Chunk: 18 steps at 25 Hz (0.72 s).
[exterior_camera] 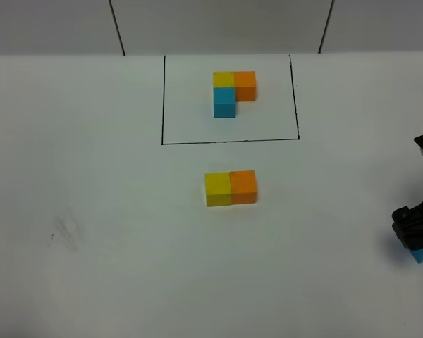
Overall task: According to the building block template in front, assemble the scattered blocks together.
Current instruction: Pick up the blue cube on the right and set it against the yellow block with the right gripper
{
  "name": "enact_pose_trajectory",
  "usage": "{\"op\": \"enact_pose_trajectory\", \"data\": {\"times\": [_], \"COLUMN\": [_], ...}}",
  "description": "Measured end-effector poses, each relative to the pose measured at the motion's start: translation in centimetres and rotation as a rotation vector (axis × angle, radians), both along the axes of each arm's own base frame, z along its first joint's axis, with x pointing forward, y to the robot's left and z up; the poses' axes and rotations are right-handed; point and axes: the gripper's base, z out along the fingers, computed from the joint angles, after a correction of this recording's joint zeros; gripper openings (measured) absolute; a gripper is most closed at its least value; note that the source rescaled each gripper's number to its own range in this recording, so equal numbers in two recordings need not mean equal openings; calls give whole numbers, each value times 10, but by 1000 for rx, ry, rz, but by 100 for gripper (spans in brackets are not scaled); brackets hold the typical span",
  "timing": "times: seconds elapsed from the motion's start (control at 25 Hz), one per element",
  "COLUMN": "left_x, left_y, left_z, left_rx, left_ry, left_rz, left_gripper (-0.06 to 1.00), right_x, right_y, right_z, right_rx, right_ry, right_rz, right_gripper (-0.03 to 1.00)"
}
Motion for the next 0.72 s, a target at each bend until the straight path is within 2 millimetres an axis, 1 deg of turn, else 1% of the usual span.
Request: {"op": "enact_pose_trajectory", "data": {"times": [0.16, 0.48, 0.6, 0.72], "left_x": [0, 0, 0, 0], "left_y": [0, 0, 0, 0], "left_z": [0, 0, 0, 0], "left_rx": [0, 0, 0, 0], "left_ry": [0, 0, 0, 0], "left_rz": [0, 0, 0, 0], "left_gripper": [66, 66, 66, 66], "right_x": [1, 8, 9, 10], "right_y": [-1, -1, -7, -11], "right_z": [-3, -26, -35, -41], "right_rx": [-2, -12, -15, -17], "right_ry": [-3, 49, 78, 103], "right_rz": [2, 18, -2, -17], "right_gripper": [93, 92, 92, 89]}}
